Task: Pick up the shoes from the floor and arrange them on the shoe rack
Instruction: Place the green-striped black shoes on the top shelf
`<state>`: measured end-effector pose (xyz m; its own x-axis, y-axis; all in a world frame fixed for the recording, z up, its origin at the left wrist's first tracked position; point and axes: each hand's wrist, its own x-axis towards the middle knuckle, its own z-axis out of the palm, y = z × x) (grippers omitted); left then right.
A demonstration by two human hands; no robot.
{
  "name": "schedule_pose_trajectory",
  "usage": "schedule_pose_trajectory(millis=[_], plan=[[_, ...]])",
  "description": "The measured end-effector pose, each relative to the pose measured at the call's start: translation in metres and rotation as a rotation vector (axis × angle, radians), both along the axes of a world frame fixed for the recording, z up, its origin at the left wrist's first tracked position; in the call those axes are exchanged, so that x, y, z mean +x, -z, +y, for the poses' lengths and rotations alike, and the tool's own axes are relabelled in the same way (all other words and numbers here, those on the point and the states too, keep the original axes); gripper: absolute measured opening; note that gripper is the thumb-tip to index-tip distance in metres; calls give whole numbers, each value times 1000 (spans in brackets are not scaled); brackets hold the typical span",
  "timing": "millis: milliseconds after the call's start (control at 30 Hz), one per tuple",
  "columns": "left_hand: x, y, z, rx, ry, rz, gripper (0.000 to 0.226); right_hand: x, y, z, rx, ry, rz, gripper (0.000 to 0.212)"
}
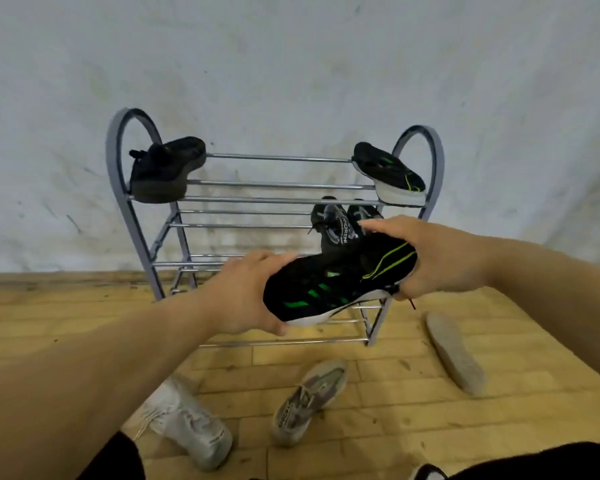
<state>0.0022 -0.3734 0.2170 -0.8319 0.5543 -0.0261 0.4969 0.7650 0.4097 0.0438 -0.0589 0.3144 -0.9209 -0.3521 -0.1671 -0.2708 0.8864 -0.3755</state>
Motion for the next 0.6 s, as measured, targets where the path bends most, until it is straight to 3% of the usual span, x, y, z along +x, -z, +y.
schedule_pose_trajectory(millis=[133,300,500,600], plan=[[-18,-22,-2,87,-97,182,117,0,-16,-6,-273,107,194,101],[-46,-39,6,353,-172,272,104,3,3,1,-363,219,375,90],[-77,-50,38,872,-368,145,88,-21,8,-8,-566,402,520,79],[-85,-52,63,916,-385,116,75,-41,12,-25,-617,450,608,78]])
